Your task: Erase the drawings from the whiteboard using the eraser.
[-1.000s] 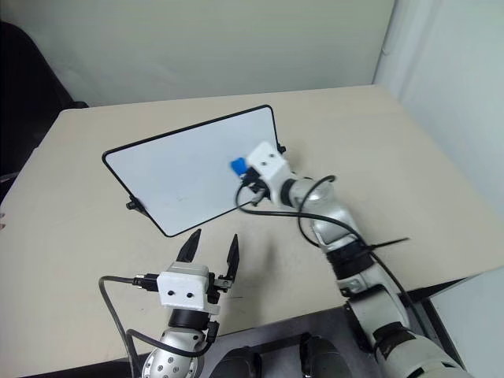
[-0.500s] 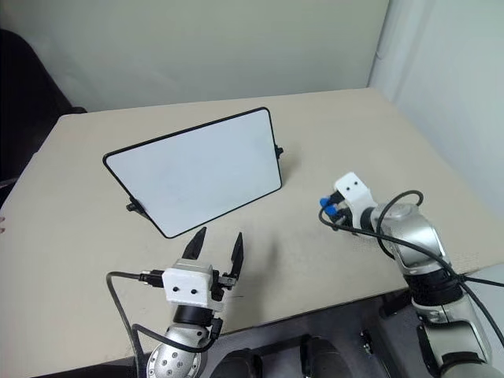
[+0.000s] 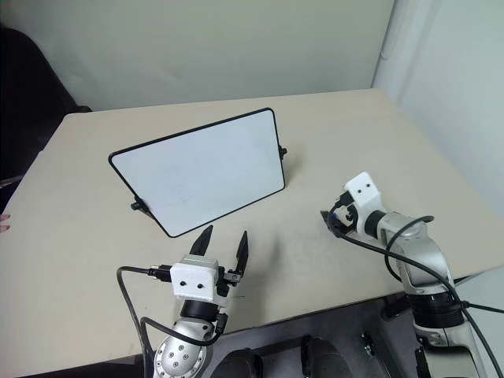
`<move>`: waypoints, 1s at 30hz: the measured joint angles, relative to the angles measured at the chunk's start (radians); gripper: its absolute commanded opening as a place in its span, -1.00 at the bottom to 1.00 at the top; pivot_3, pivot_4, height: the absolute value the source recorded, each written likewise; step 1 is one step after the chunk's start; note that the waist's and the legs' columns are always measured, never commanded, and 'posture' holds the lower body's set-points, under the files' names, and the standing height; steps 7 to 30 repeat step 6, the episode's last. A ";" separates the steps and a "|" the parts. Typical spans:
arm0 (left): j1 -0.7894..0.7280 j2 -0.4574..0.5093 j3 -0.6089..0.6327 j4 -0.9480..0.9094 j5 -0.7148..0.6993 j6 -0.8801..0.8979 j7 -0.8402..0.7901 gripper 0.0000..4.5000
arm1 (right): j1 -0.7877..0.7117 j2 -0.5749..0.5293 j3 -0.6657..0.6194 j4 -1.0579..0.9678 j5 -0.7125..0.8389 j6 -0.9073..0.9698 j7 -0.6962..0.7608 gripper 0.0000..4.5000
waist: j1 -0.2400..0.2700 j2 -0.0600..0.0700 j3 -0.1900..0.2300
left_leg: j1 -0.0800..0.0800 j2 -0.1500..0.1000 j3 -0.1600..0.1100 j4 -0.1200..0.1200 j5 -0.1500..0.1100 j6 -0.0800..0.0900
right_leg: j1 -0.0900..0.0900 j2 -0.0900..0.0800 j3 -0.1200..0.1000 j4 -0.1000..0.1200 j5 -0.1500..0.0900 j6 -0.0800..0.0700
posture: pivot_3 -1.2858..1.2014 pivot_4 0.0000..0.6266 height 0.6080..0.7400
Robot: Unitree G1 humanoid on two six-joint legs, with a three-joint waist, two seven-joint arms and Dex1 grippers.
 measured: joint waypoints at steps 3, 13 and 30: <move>0.001 0.000 0.000 0.000 -0.004 -0.003 0.001 0.52 | 0.049 0.072 -0.079 -0.047 0.138 -0.050 0.053 0.85 | -0.002 0.000 0.000 | 0.000 0.000 0.001 0.000 -0.001 0.001 | 0.000 0.001 0.000 -0.001 -0.003 0.002 | 0.03 -0.52 1.00; 0.009 0.002 0.000 -0.006 -0.014 -0.005 -0.003 0.52 | 0.071 0.123 -0.081 -0.088 0.256 -0.053 0.100 0.85 | -0.006 0.000 0.000 | 0.000 -0.007 0.001 0.000 -0.001 0.000 | 0.000 0.002 0.001 -0.001 -0.004 0.002 | 0.03 -0.52 1.00; 0.009 0.002 0.000 -0.006 -0.014 -0.005 -0.003 0.52 | 0.071 0.123 -0.081 -0.088 0.256 -0.053 0.100 0.85 | -0.006 0.000 0.000 | 0.000 -0.007 0.001 0.000 -0.001 0.000 | 0.000 0.002 0.001 -0.001 -0.004 0.002 | 0.03 -0.52 1.00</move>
